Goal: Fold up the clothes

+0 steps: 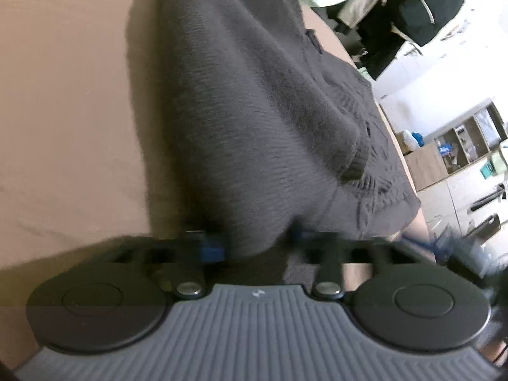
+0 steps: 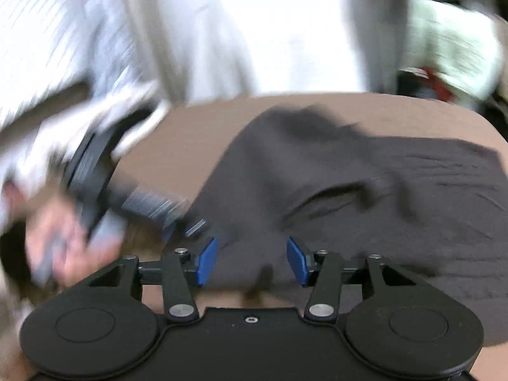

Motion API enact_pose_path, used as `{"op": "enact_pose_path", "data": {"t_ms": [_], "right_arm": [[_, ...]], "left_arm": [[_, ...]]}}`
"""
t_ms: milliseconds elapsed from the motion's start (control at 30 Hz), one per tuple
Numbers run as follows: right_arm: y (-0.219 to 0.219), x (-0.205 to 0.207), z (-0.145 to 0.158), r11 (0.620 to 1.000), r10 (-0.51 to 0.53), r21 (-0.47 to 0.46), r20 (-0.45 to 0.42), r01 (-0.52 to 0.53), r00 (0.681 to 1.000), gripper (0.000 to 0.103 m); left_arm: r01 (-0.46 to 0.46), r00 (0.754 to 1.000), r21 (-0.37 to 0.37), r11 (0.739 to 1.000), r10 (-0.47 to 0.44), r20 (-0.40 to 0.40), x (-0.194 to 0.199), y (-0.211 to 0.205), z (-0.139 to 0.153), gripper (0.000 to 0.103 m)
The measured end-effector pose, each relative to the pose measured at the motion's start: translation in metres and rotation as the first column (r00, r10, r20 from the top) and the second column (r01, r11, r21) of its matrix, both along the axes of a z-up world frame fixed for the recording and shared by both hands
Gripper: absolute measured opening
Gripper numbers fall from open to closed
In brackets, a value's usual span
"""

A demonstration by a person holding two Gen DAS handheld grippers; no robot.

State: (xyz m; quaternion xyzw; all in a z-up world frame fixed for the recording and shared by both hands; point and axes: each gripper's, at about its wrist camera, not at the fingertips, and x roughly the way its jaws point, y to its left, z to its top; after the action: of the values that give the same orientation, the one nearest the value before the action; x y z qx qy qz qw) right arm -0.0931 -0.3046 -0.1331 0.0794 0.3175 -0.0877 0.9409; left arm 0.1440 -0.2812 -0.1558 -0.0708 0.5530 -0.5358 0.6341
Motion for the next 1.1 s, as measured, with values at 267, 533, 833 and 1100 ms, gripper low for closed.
{"op": "enact_pose_path", "data": {"t_ms": [267,533,833,1100], "right_arm": [[0.066,0.041,-0.032,0.941,0.112,-0.308,-0.113,-0.142,0.987,0.067],[0.067,0.09,-0.06,0.916,0.064,-0.376,-0.207,-0.14,0.976,0.066],[0.041,0.076,-0.01,0.999,0.024,-0.028,-0.066,-0.026,0.998,0.015],[0.103,0.076,0.023,0.97,0.226,-0.064,-0.104,-0.234,0.968,0.002]], "left_arm": [[-0.031,0.99,0.025,0.999,0.034,-0.139,0.019,0.015,0.03,0.022],[-0.044,0.987,0.127,0.991,0.062,-0.147,0.033,0.005,0.003,0.021],[-0.053,0.991,0.069,0.996,0.061,-0.118,0.036,0.008,0.048,0.021],[-0.053,0.998,0.196,0.979,0.043,0.052,0.03,0.032,0.053,0.008]]}}
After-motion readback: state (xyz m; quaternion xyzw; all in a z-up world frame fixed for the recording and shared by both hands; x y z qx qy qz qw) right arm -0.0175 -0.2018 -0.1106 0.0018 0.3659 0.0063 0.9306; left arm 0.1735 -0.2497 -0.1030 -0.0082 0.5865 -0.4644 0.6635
